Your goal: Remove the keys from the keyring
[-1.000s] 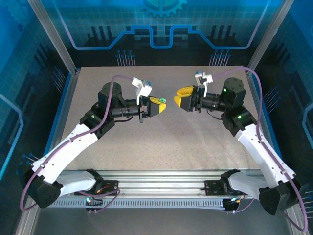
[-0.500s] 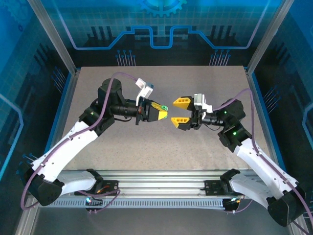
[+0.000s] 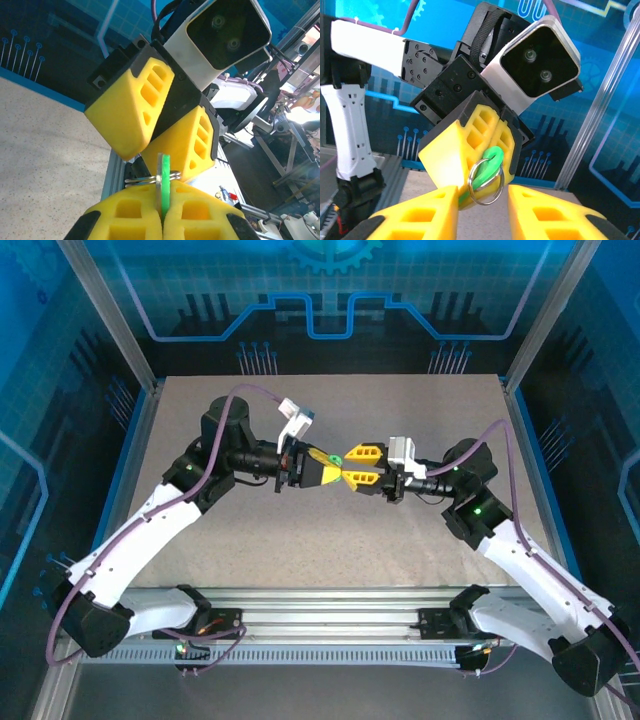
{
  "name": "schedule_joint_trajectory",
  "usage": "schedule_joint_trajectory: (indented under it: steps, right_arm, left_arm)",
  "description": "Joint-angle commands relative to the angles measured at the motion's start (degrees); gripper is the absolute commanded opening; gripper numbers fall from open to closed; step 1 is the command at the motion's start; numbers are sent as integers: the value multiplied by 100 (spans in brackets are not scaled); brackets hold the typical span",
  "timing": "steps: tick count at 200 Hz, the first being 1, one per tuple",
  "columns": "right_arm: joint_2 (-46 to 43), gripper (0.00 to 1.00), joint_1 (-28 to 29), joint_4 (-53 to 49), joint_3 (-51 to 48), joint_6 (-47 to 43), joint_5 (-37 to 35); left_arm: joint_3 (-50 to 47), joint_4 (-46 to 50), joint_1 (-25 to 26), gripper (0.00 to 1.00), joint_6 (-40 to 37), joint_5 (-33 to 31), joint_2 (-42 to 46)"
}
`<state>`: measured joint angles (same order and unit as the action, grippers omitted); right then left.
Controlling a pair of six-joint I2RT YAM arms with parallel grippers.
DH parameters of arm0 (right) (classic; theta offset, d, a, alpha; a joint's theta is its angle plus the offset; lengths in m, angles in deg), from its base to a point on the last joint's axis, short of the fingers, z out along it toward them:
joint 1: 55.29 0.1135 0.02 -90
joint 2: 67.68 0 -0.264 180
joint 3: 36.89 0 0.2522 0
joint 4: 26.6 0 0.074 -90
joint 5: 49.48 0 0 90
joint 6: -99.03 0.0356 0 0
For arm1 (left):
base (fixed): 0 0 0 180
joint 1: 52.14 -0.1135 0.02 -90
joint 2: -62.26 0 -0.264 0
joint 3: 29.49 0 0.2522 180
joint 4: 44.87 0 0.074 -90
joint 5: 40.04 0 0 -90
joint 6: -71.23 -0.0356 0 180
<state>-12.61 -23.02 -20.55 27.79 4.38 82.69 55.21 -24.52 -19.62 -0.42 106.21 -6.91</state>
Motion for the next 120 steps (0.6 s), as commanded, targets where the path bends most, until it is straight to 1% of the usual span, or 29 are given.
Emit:
schedule_joint_trajectory:
  steps: [1, 9, 36, 67, 78, 97, 112, 120]
  right_arm:
    - [-28, 26, 80, 436, 71, -13, -660]
    - [-40, 26, 84, 477, 63, -12, -654]
    - [-20, 18, 84, 524, 90, 101, -801]
    - [-71, 14, 83, 720, -19, 158, -1071]
    - [-84, 14, 81, 722, -20, 144, -1061]
    - [-45, 18, 80, 500, 44, 90, -836]
    - [-31, 26, 85, 322, 93, 63, -556]
    - [-29, 28, 80, 238, 111, 60, -431]
  left_arm:
    - [122, 107, 70, 0, 114, 281, -62]
    - [122, 118, 63, 0, 108, 281, -63]
    - [149, 179, 71, 0, 63, 312, -80]
    - [146, 177, 71, 0, 51, 358, -112]
    - [149, 178, 67, 0, 47, 391, -115]
    - [162, 211, 68, 0, 20, 387, -115]
    - [191, 254, 66, 0, -4, 404, -106]
    - [197, 273, 64, 0, -16, 407, -103]
